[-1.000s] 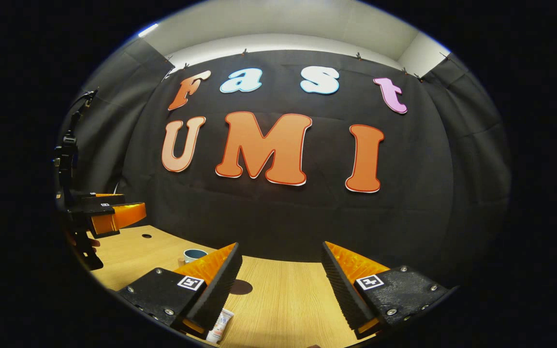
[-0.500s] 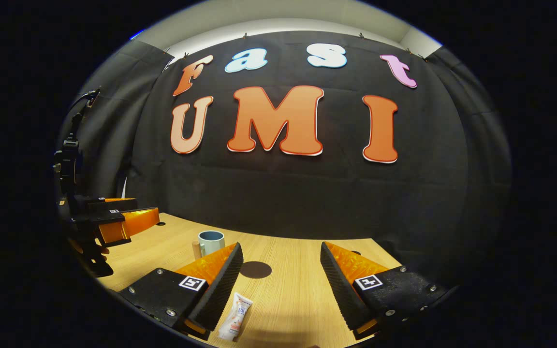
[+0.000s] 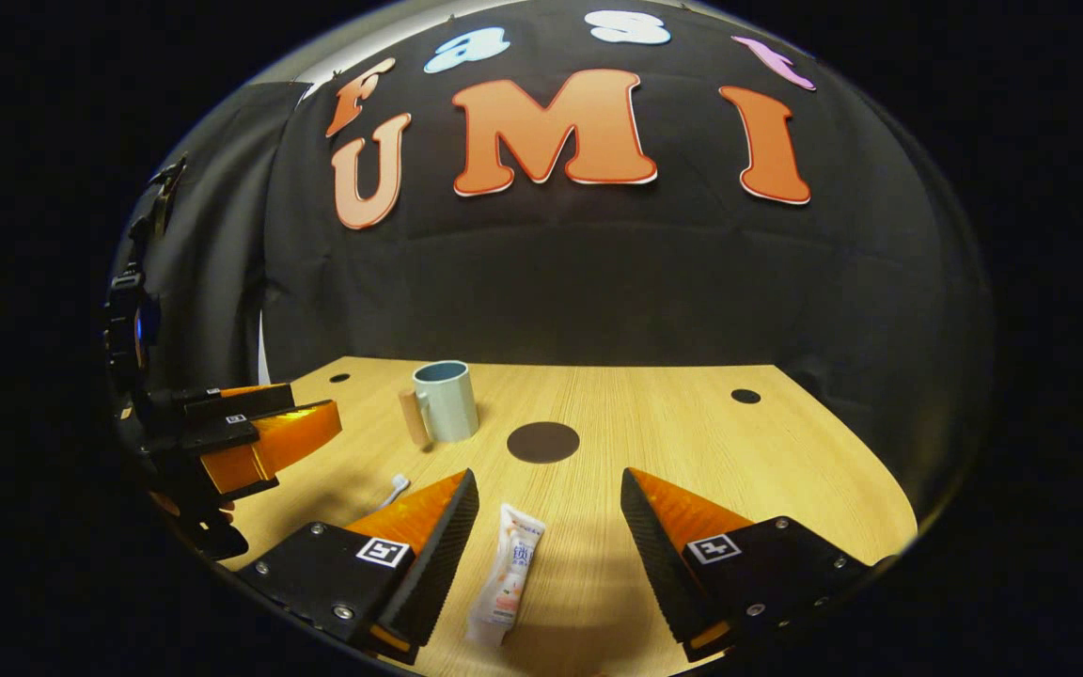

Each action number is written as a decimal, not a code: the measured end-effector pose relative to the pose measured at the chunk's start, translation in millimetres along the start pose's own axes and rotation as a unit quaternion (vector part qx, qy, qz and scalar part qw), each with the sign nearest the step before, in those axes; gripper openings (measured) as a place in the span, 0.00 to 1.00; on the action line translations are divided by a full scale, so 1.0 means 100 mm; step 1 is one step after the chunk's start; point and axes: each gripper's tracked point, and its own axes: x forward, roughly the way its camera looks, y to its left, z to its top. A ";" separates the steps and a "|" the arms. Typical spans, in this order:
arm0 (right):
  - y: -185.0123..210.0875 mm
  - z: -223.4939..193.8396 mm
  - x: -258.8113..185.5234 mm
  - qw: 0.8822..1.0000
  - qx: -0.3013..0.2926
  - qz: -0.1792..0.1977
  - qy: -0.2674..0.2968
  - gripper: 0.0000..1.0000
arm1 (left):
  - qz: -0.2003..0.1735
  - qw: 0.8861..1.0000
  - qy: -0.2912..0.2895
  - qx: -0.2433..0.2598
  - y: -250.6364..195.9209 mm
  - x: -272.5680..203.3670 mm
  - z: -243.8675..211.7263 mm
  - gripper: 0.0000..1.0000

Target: Put the toothbrush and toothpaste on the desktop into the cup, then pick up the cup and place it on the coaster on the desktop.

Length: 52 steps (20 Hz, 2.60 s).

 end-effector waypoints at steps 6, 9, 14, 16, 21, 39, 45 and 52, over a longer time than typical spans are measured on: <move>0.08 -0.47 0.15 0.997 -0.004 0.001 0.072 0.92 | -0.004 0.998 0.069 0.002 -0.05 0.09 -0.49 0.98; 0.12 -0.69 0.23 0.995 -0.011 -0.002 0.104 0.92 | 0.003 0.994 0.107 0.003 -0.04 0.16 -0.73 0.98; 0.19 -0.96 0.30 0.988 -0.015 0.004 0.151 0.84 | 0.001 0.987 0.162 0.000 -0.09 0.16 -1.06 0.98; 0.23 -1.02 0.34 0.987 -0.015 0.010 0.157 0.76 | 0.003 0.983 0.183 0.002 -0.11 0.15 -1.16 0.98; 0.33 -1.07 0.38 0.986 -0.015 0.020 0.164 0.46 | -0.003 0.976 0.220 -0.003 -0.19 0.11 -1.35 0.92; 0.21 -0.45 0.35 0.996 0.046 0.030 0.073 0.12 | -0.012 0.990 0.136 -0.018 -0.26 0.28 -0.94 0.07; 0.19 -0.04 0.33 0.999 0.033 0.029 0.023 0.12 | -0.012 0.998 0.060 0.001 -0.28 0.36 -0.53 0.07; 0.21 0.50 0.28 0.999 0.016 0.032 -0.041 0.12 | -0.014 1.000 -0.013 -0.008 -0.21 0.49 0.11 0.07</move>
